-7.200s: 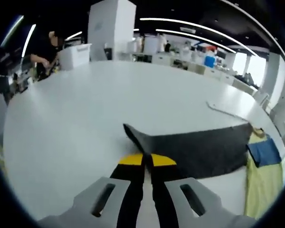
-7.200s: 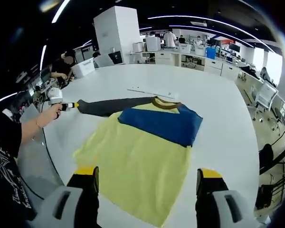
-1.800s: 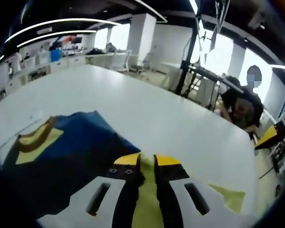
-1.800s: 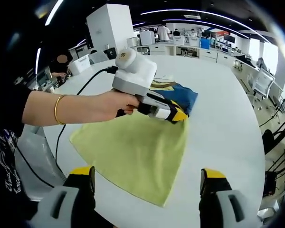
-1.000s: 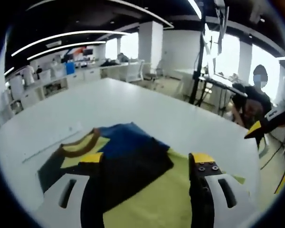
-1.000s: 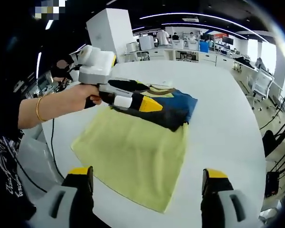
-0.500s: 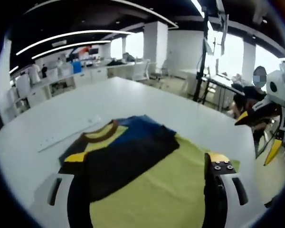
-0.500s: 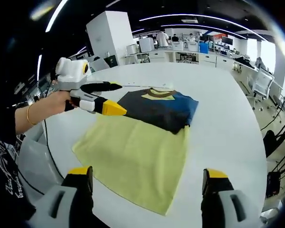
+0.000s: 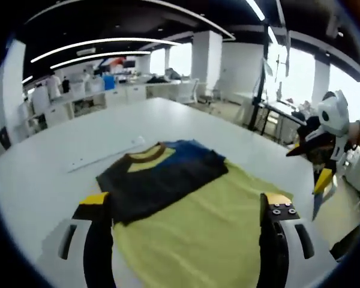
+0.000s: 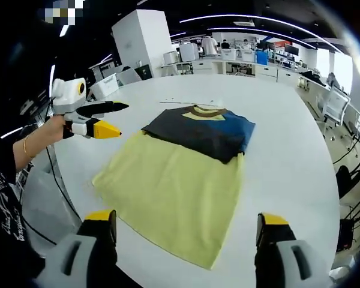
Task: Fold the garment on the visible template until the final outline fits inside the template.
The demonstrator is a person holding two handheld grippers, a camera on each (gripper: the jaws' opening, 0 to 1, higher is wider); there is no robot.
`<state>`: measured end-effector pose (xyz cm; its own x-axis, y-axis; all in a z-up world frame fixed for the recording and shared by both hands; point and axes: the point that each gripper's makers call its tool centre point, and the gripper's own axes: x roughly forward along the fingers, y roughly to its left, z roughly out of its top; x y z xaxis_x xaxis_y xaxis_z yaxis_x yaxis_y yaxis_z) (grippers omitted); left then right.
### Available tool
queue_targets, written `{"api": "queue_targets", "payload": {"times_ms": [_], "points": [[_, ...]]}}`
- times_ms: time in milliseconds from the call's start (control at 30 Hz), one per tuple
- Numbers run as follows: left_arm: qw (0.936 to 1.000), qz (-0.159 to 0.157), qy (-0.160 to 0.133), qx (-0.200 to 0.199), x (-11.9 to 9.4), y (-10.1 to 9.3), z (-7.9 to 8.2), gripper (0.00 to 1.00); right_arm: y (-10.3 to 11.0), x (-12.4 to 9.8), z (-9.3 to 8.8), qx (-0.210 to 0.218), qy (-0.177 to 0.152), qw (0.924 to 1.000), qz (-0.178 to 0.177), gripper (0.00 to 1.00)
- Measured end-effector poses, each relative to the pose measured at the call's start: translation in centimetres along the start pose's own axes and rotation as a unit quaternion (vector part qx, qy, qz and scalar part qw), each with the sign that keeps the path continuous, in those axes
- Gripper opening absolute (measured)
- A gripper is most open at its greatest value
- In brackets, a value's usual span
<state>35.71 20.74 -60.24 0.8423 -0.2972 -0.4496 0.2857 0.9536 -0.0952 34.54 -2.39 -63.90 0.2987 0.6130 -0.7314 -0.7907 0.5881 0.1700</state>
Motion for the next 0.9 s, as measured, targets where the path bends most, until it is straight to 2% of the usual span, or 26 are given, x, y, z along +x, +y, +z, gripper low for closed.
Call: {"api": "queue_targets", "payload": {"times_ms": [33,133,233,400,633,900], "points": [[1.0000,0.002,-0.004,-0.001,-0.2,0.1,-0.1,1.00,0.1,0.0,0.0,-0.002,0.000,1.0000,0.000,0.97],[0.9999,0.015,0.000,-0.005,-2.0,0.6,-1.7,0.99,0.1,0.2,-0.1,0.000,-0.003,1.0000,-0.001,0.97],[0.9995,0.029,0.014,-0.005,-3.2,1.1,-3.6,0.97,0.0,0.4,0.0,0.008,-0.013,0.9999,-0.002,0.97],[0.9984,0.041,0.034,-0.017,-4.9,1.6,-6.2,0.95,0.1,1.0,-0.7,0.012,-0.009,0.9999,0.001,0.96],[0.9965,0.054,0.046,-0.043,-6.2,1.6,-8.6,0.93,0.1,1.8,-1.7,0.017,-0.008,0.9998,0.004,0.95],[0.9937,0.072,0.060,-0.061,-7.6,1.1,-12.0,0.85,-0.6,2.6,-3.9,0.019,0.010,0.9998,0.002,0.89]]}}
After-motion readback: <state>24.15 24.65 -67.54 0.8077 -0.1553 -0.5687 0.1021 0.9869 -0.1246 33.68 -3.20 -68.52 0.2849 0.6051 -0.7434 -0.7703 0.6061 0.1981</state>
